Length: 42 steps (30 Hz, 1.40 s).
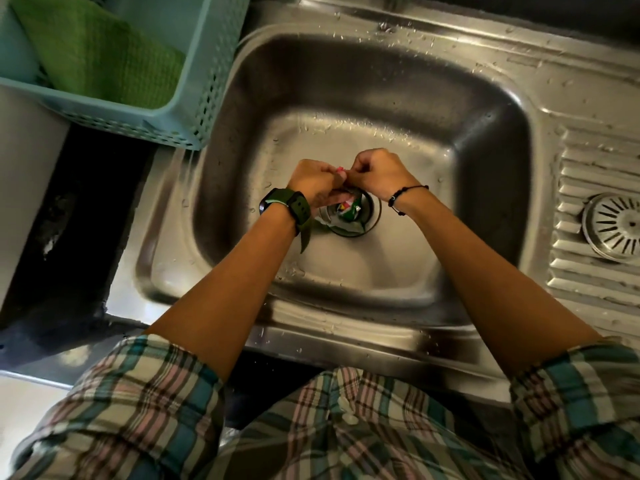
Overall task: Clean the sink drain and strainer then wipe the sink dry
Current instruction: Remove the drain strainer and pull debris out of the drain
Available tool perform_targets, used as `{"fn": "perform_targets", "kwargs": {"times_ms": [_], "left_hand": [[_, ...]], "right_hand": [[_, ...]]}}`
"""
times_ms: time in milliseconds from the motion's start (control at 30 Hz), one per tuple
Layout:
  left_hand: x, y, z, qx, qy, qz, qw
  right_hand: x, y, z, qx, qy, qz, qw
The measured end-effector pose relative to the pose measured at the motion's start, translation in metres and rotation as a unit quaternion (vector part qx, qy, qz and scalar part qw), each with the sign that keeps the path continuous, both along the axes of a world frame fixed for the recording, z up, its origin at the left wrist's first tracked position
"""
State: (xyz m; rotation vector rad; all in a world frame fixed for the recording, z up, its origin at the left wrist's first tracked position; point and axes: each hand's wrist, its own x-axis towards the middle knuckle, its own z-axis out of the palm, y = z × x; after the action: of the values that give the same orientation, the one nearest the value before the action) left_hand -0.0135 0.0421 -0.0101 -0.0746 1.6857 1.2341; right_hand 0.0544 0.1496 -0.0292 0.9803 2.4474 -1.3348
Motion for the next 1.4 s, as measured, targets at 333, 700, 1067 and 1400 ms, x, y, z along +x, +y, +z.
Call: {"fn": "perform_targets", "kwargs": {"times_ms": [333, 700, 1067, 1400], "left_hand": [[-0.019, -0.01, -0.008, -0.073, 0.065, 0.031, 0.995], [-0.021, -0.021, -0.011, -0.082, 0.068, 0.002, 0.994], [-0.013, -0.011, 0.013, 0.029, -0.179, 0.097, 0.979], [-0.027, -0.015, -0.004, -0.013, 0.057, 0.151, 0.987]], "right_hand": [[0.027, -0.035, -0.055, 0.142, -0.169, 0.223, 0.949], [0.038, 0.002, 0.005, 0.147, 0.048, 0.106, 0.982], [0.041, -0.016, 0.02, 0.338, 0.279, 0.227, 0.87], [0.032, 0.001, -0.023, 0.26, 0.144, 0.021, 0.955]]}}
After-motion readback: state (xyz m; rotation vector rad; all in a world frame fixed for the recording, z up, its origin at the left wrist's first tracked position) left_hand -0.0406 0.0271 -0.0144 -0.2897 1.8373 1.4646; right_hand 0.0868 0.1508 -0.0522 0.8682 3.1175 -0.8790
